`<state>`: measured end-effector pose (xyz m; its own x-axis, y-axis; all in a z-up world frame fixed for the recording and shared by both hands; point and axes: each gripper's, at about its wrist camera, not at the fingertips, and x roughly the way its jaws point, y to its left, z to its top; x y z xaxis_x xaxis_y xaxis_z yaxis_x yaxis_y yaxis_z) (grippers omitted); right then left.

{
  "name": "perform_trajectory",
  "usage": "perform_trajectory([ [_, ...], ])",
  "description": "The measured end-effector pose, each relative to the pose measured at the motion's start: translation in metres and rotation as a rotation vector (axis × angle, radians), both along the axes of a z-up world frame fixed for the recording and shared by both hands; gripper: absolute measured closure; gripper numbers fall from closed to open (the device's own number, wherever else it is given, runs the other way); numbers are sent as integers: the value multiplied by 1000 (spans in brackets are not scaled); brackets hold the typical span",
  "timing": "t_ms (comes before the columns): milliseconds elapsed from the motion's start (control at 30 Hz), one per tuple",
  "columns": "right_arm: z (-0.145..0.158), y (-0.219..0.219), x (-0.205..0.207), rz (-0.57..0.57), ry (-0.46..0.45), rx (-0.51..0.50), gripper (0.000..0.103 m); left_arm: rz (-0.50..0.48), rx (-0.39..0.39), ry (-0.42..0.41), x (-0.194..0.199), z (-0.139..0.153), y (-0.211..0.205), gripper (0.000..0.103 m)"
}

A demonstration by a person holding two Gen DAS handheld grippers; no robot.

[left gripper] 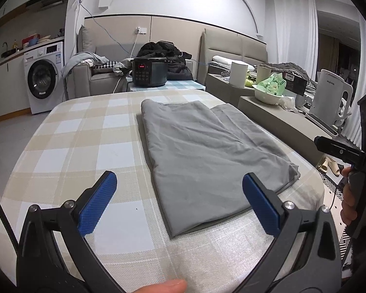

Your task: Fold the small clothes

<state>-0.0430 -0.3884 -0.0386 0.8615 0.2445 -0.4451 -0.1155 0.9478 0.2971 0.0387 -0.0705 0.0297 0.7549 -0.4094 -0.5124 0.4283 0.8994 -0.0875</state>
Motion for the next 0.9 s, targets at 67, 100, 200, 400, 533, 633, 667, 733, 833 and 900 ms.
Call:
perform_trajectory([
  [67, 0, 2, 0, 6, 0, -7, 0, 3, 2, 1, -1, 0, 0, 1],
  [100, 0, 2, 0, 6, -1, -10, 0, 2, 2, 2, -1, 0, 0, 1],
  [200, 1, 2, 0, 5, -5, -10, 0, -2, 3, 0, -1, 1, -1, 1],
  [400, 0, 2, 0, 4, -6, -8, 0, -2, 3, 1, -2, 0, -2, 1],
  [533, 0, 3, -1, 4, 0, -15, 0, -3, 5, 2, -2, 0, -3, 1],
  [633, -1, 5, -1, 8, 2, -18, 0, -5, 6, 3, -2, 0, -4, 1],
  [667, -1, 5, -1, 9, 3, -18, 0, -4, 5, 3, -3, 0, -4, 1],
  [733, -2, 6, -1, 8, 5, -21, 0, -6, 8, 4, -3, -1, -4, 1],
  [833, -2, 6, 0, 7, 12, -20, 0, -8, 9, 6, -3, -2, -4, 1],
  [900, -3, 6, 0, 8, 15, -19, 0, -8, 9, 5, -3, -2, -4, 1],
])
